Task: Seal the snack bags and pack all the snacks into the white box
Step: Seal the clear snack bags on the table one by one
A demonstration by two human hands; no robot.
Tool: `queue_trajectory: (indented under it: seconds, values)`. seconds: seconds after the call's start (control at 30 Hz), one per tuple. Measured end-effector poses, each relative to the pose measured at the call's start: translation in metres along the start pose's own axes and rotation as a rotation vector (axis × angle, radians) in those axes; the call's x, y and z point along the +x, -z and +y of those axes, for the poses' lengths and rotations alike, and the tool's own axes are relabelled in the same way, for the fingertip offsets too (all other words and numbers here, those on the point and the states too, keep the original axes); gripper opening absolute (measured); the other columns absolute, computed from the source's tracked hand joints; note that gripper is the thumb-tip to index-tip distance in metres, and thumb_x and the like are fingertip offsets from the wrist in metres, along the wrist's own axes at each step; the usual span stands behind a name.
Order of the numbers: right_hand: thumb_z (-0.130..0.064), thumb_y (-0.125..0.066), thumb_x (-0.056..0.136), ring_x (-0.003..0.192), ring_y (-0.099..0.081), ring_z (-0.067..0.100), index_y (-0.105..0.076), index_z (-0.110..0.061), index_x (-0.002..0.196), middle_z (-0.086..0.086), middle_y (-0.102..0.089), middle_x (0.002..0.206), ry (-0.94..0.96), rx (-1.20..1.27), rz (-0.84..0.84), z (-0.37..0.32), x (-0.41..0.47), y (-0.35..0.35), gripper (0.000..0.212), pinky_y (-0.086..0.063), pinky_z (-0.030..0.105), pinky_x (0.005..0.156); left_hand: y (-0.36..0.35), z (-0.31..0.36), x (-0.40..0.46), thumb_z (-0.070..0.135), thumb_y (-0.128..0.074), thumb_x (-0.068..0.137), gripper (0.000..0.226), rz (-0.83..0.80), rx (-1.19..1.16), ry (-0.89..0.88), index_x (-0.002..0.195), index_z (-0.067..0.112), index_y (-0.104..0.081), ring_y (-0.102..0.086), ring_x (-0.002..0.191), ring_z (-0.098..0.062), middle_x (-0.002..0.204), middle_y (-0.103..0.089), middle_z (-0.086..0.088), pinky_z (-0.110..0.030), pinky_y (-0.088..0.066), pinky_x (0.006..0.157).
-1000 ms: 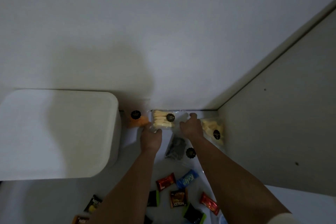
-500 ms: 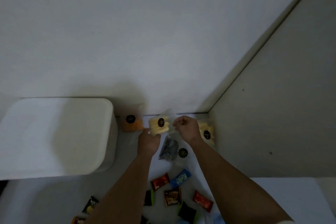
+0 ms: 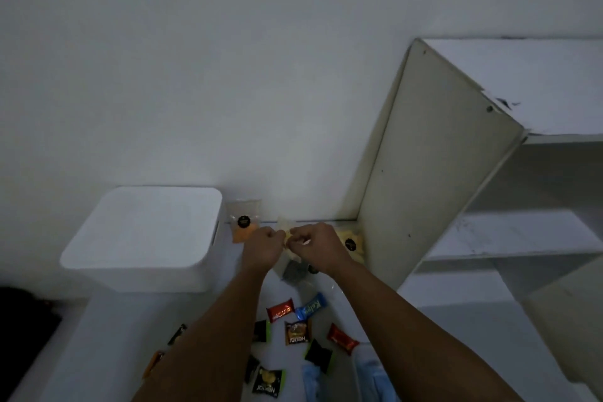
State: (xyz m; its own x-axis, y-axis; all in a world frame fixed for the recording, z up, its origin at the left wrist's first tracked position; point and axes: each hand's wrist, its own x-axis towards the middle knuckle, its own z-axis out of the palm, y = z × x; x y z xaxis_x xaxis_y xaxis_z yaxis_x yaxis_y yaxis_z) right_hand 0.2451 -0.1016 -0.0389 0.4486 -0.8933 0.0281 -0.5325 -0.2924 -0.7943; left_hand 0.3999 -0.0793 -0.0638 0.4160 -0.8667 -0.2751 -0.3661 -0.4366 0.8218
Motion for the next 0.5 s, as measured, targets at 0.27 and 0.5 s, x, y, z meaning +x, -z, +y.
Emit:
queue_trajectory:
  seconds: [0.27, 0.5]
  values:
    - [-0.012, -0.075, 0.078, 0.072, -0.061, 0.012, -0.062, -0.02, 0.09, -0.001, -0.064, 0.081, -0.197, 0.016, 0.215, -0.014, -0.037, -0.021, 0.019, -0.049, 0.026, 0.063, 0.023, -0.007, -0.067, 0.026, -0.056, 0.094, 0.029, 0.008, 0.152, -0.128, 0.077, 0.004, -0.067, -0.069, 0.076, -0.025, 0.079, -0.072, -0.012, -0.045, -0.057, 0.077]
    - [-0.01, -0.062, 0.083, 0.076, -0.067, 0.009, -0.076, -0.019, 0.085, -0.004, -0.074, 0.084, -0.182, -0.009, 0.266, -0.025, -0.05, -0.039, 0.017, -0.056, 0.023, 0.07, 0.054, -0.031, -0.099, 0.033, -0.059, 0.083, 0.026, 0.066, 0.132, -0.047, 0.066, 0.014, -0.063, -0.068, 0.072, -0.024, 0.073, -0.071, -0.005, -0.044, -0.059, 0.072]
